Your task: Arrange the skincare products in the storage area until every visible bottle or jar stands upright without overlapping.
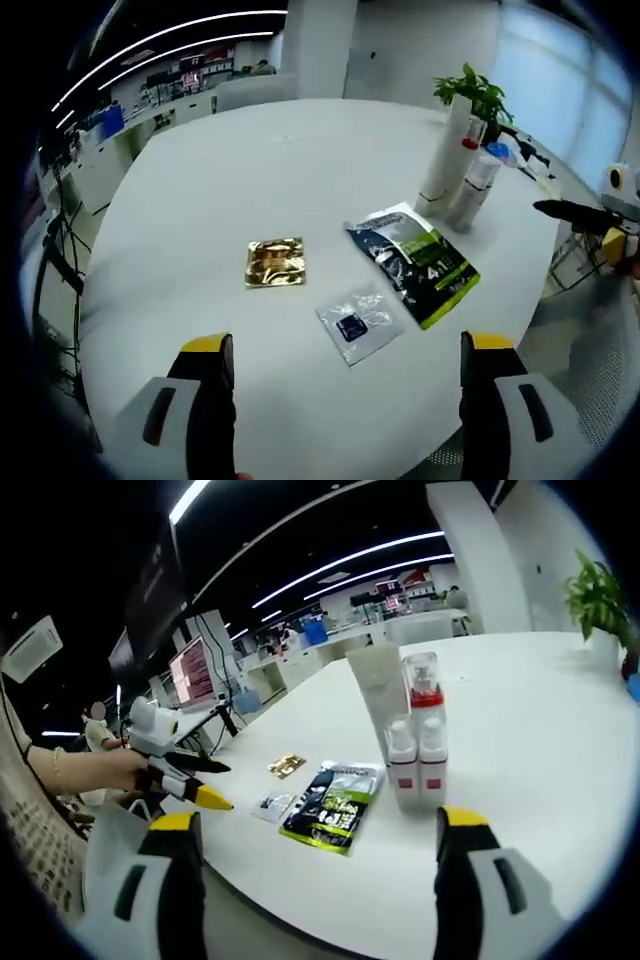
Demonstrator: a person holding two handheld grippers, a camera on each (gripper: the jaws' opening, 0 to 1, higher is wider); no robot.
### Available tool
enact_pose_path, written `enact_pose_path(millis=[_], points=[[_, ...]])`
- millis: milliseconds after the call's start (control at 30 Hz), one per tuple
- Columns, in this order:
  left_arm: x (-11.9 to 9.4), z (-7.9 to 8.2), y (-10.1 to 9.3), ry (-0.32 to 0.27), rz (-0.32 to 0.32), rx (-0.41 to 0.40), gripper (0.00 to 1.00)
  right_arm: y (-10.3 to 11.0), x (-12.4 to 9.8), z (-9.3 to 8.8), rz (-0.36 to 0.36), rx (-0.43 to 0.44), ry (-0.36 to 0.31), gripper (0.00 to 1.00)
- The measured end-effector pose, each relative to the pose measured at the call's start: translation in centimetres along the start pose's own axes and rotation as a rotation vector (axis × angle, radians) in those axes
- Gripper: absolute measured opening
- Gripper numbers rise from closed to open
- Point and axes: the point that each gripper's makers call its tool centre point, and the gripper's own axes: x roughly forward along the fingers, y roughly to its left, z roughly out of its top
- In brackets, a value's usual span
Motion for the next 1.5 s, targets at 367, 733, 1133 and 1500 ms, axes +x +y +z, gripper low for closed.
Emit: enact_pose_path(millis=[367,733,1133,1500], points=[[3.4,2.5,2.6,0.095,0.039,0.023,0.85,-0.5,-0.1,0.1,-0.017,0.017,-0.008,0.97],[6.0,3.2,4.8,0.164,0.108,0.015,0.7,-0.6,-0.1,0.1,-0.035,0.013,-0.006,0.97],[7.3,2.7,5.5,0.226,0.134,0.052,0.51,-1.1,-0.2,0.2,-0.052,0.034,-0.014,0.97],[7.4,3.2,5.4,0.215,0.13,0.03,0.36,-1.3,-0.2,0.0,-0.052,0.043,-0.01,0.96]])
